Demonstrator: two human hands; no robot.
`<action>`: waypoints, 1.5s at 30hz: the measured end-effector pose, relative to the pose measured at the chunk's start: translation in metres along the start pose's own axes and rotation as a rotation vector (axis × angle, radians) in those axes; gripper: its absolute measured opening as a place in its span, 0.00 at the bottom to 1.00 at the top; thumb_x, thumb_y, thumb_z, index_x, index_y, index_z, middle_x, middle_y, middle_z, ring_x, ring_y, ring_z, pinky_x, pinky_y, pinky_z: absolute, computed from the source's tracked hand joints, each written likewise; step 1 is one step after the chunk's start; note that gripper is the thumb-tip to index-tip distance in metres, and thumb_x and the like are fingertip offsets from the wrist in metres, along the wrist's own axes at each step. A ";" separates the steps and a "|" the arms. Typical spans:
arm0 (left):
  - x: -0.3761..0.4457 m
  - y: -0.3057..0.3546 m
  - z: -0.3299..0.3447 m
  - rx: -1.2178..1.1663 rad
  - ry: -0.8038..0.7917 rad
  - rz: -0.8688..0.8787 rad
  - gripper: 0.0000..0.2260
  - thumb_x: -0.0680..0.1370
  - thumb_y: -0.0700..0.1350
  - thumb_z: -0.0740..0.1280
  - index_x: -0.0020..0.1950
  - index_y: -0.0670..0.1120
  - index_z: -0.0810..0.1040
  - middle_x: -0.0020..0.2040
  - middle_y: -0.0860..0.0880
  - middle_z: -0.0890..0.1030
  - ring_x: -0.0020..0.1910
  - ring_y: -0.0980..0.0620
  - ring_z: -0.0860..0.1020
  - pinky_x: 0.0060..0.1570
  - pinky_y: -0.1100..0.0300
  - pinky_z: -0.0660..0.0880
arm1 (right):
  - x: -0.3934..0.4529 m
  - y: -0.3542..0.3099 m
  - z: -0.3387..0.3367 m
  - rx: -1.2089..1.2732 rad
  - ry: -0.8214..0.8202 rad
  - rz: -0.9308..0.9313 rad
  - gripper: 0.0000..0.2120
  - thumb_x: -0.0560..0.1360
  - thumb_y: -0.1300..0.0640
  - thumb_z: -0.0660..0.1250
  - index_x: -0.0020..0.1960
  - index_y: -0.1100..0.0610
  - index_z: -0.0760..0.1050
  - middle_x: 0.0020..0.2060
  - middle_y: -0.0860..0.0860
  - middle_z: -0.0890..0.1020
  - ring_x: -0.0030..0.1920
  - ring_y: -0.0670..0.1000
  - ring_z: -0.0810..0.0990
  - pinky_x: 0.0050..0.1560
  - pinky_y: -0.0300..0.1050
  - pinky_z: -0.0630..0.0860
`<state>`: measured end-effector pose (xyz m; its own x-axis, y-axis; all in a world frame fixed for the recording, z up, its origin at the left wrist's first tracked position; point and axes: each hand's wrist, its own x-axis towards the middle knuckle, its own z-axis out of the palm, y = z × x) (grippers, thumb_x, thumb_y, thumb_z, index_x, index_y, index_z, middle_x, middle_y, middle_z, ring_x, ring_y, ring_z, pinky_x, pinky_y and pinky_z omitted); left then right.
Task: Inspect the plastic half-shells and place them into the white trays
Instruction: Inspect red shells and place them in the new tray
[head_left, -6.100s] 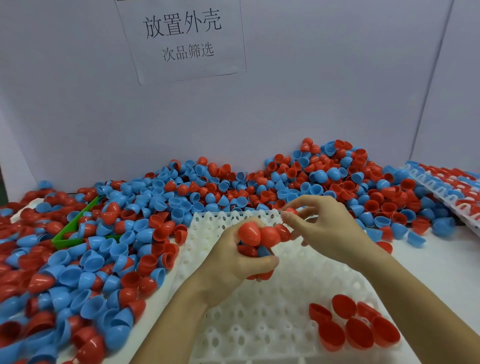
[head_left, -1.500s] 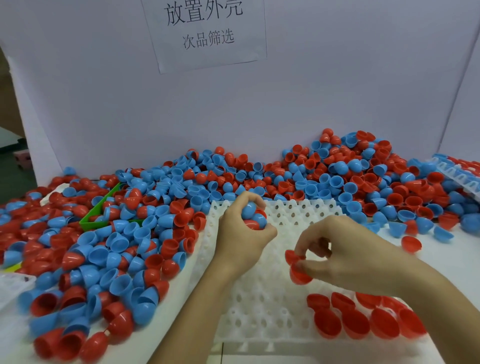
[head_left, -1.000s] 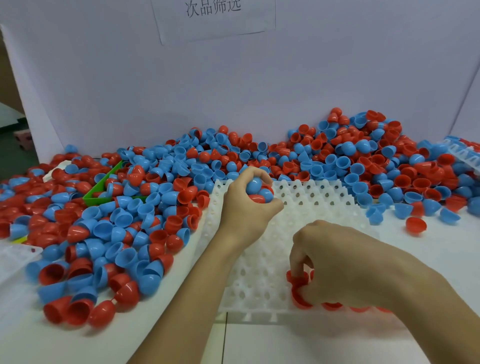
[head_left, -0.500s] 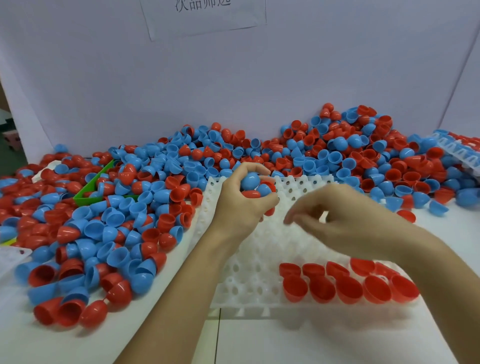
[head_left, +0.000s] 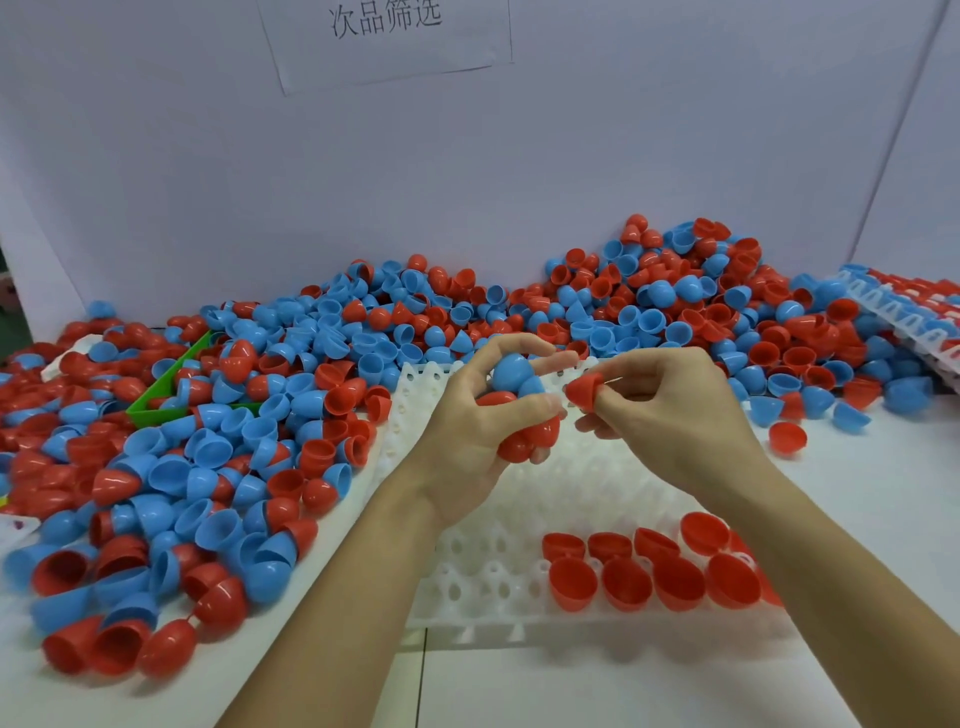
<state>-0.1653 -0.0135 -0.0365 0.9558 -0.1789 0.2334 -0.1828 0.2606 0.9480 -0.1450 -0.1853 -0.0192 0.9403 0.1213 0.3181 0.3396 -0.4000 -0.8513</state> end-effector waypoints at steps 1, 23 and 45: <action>0.000 0.000 -0.001 -0.034 0.008 -0.003 0.14 0.71 0.38 0.71 0.51 0.55 0.81 0.63 0.46 0.81 0.44 0.47 0.80 0.34 0.57 0.76 | 0.000 0.000 0.000 0.001 0.004 0.016 0.02 0.75 0.58 0.73 0.44 0.52 0.84 0.32 0.45 0.85 0.33 0.43 0.85 0.34 0.34 0.80; 0.006 -0.001 -0.007 0.030 0.409 -0.127 0.12 0.72 0.36 0.73 0.48 0.52 0.79 0.57 0.39 0.80 0.44 0.47 0.79 0.33 0.57 0.77 | 0.059 -0.047 -0.006 0.428 0.305 0.049 0.11 0.80 0.63 0.65 0.61 0.58 0.79 0.39 0.53 0.83 0.32 0.43 0.82 0.35 0.34 0.78; 0.002 -0.005 -0.009 0.188 0.148 -0.024 0.17 0.73 0.39 0.72 0.59 0.50 0.76 0.38 0.54 0.81 0.34 0.54 0.80 0.33 0.56 0.76 | 0.007 0.007 0.030 -0.014 -0.179 -0.200 0.15 0.80 0.63 0.63 0.53 0.45 0.81 0.40 0.38 0.83 0.43 0.45 0.82 0.40 0.35 0.76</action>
<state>-0.1601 -0.0070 -0.0425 0.9812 -0.0388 0.1889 -0.1857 0.0744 0.9798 -0.1350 -0.1598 -0.0357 0.8441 0.3577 0.3994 0.5200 -0.3646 -0.7725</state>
